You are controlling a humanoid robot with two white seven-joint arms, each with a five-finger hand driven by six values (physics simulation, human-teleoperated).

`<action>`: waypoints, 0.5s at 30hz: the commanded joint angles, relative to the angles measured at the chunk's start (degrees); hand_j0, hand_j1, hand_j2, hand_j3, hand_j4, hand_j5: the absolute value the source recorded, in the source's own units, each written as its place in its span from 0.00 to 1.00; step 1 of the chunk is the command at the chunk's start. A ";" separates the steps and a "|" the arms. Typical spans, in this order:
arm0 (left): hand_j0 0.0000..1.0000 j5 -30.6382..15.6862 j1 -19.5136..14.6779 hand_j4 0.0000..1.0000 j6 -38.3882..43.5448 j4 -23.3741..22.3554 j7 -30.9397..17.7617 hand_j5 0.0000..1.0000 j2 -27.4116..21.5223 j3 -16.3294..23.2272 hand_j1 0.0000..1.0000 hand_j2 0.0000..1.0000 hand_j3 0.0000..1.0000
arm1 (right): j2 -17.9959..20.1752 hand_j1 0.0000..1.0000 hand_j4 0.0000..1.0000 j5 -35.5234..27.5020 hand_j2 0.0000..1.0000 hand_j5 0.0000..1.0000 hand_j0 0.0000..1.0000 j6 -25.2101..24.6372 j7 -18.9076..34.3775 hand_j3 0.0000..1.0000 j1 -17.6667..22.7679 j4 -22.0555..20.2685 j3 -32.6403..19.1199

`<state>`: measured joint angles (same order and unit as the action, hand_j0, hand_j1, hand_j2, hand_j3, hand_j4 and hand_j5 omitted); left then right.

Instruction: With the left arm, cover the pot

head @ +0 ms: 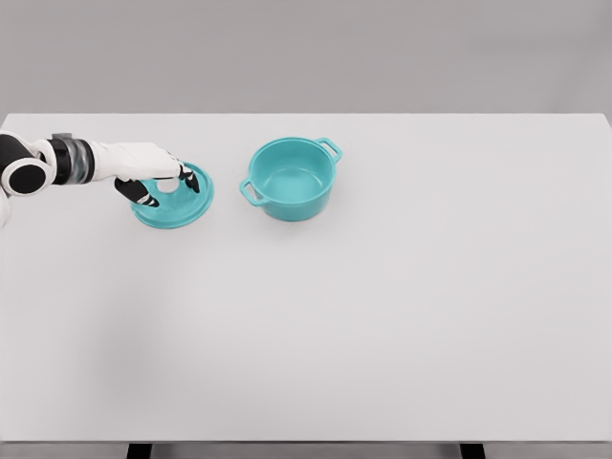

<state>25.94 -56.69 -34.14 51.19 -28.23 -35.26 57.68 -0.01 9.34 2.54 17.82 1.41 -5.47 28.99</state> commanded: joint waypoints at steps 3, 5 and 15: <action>0.73 -0.11 0.00 0.73 0.13 -0.04 0.02 0.73 0.10 -0.11 0.73 0.73 0.73 | 0.01 1.00 1.00 -0.02 1.00 1.00 1.00 0.01 0.02 1.00 0.00 0.02 0.01; 0.73 -0.10 0.09 0.73 0.13 -0.04 0.02 0.73 0.19 -0.11 0.73 0.73 0.73 | 0.01 1.00 1.00 -0.02 1.00 1.00 1.00 0.01 0.02 1.00 0.00 0.02 0.01; 0.51 -0.10 0.09 0.51 0.04 -0.04 0.02 0.51 0.28 -0.11 0.51 0.51 0.51 | 0.01 1.00 1.00 -0.02 1.00 1.00 1.00 0.01 0.02 1.00 0.00 0.02 0.01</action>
<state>26.07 -56.60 -34.18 51.15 -28.22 -34.96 57.67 -0.01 9.34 2.54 17.82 1.41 -5.45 28.99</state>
